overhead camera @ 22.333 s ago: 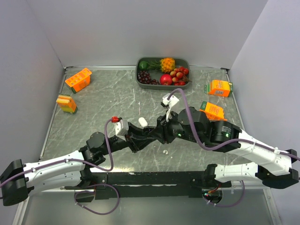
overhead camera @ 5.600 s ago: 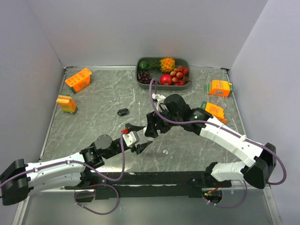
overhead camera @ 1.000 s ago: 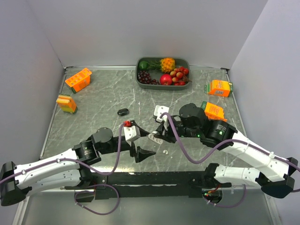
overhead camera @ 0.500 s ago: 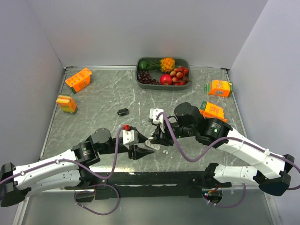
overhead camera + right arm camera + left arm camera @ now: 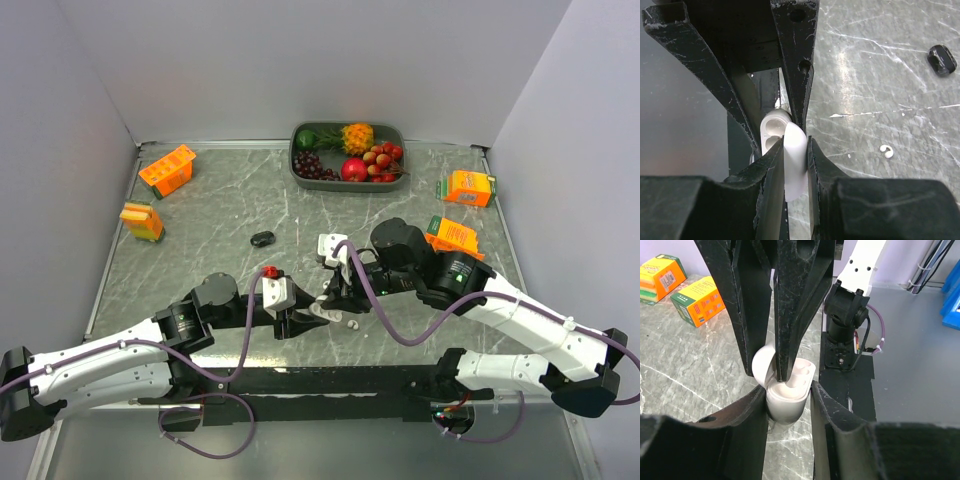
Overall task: Insert the wireless bluetooth earbuds into the charging case
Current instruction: Adjust the charging case.
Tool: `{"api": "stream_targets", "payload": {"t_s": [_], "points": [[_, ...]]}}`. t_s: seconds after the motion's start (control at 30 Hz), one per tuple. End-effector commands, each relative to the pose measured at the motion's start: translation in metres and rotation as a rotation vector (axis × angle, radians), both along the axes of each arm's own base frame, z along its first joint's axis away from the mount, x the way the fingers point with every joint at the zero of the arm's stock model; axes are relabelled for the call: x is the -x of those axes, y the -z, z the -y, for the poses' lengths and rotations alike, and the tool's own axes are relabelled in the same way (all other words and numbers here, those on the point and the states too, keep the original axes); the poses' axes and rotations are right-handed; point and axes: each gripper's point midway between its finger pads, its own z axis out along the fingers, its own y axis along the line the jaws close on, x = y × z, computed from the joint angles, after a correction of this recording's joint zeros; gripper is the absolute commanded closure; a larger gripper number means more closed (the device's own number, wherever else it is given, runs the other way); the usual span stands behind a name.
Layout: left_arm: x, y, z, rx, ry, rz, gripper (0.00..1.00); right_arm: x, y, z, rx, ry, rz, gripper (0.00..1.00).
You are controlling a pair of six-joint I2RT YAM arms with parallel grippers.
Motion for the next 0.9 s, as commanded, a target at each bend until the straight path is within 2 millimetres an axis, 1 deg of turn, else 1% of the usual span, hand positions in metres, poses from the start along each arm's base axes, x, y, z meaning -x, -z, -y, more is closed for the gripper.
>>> {"api": "stream_targets", "payload": {"t_s": [0.0,0.03,0.2,0.23,0.27,0.3,0.33,0.43,0.63,0.7,0.73,0.77,0.8,0.83,0.87], "points": [[0.000,-0.005,0.002,0.017,0.009,0.019,0.93,0.001,-0.031,-0.006,-0.080,-0.015,0.033,1.00],[0.000,-0.006,0.002,0.021,0.007,0.021,0.99,0.000,-0.031,-0.006,-0.080,-0.013,0.033,1.00],[-0.001,-0.004,0.000,0.029,-0.002,0.024,0.99,-0.001,-0.033,-0.006,-0.084,0.003,0.031,1.00],[-0.002,-0.004,0.000,0.031,-0.007,0.024,0.99,-0.002,-0.034,-0.006,-0.087,0.007,0.033,0.84],[-0.002,-0.002,0.000,0.034,-0.010,0.019,0.99,-0.003,-0.035,-0.007,-0.089,0.016,0.033,0.74],[-0.002,-0.002,-0.001,0.038,-0.014,0.020,0.99,-0.005,-0.037,-0.006,-0.096,0.031,0.034,0.67],[-0.003,-0.004,-0.003,0.045,-0.022,0.021,0.99,-0.006,-0.039,-0.006,-0.101,0.040,0.037,0.59],[-0.005,-0.004,-0.005,0.054,-0.036,0.021,0.99,-0.010,-0.043,-0.005,-0.117,0.067,0.046,0.51],[-0.008,-0.005,-0.008,0.073,-0.068,0.015,0.99,-0.019,-0.048,-0.005,-0.131,0.117,0.046,0.45],[-0.011,-0.003,-0.010,0.074,-0.093,0.006,0.99,-0.027,-0.050,0.000,-0.145,0.175,0.043,0.44],[-0.012,-0.007,-0.012,0.089,-0.103,0.009,0.99,-0.034,-0.057,0.002,-0.175,0.208,0.057,0.44],[-0.017,-0.004,-0.014,0.092,-0.134,-0.003,0.99,-0.044,-0.057,0.011,-0.195,0.281,0.046,0.38],[-0.019,-0.003,-0.016,0.098,-0.155,-0.009,0.99,-0.052,-0.061,0.018,-0.218,0.332,0.046,0.27],[-0.021,-0.009,-0.020,0.128,-0.178,-0.019,0.99,-0.061,-0.069,0.022,-0.264,0.379,0.053,0.26],[-0.024,-0.005,-0.024,0.140,-0.205,-0.029,0.99,-0.067,-0.063,0.030,-0.281,0.455,-0.002,0.25]]}}
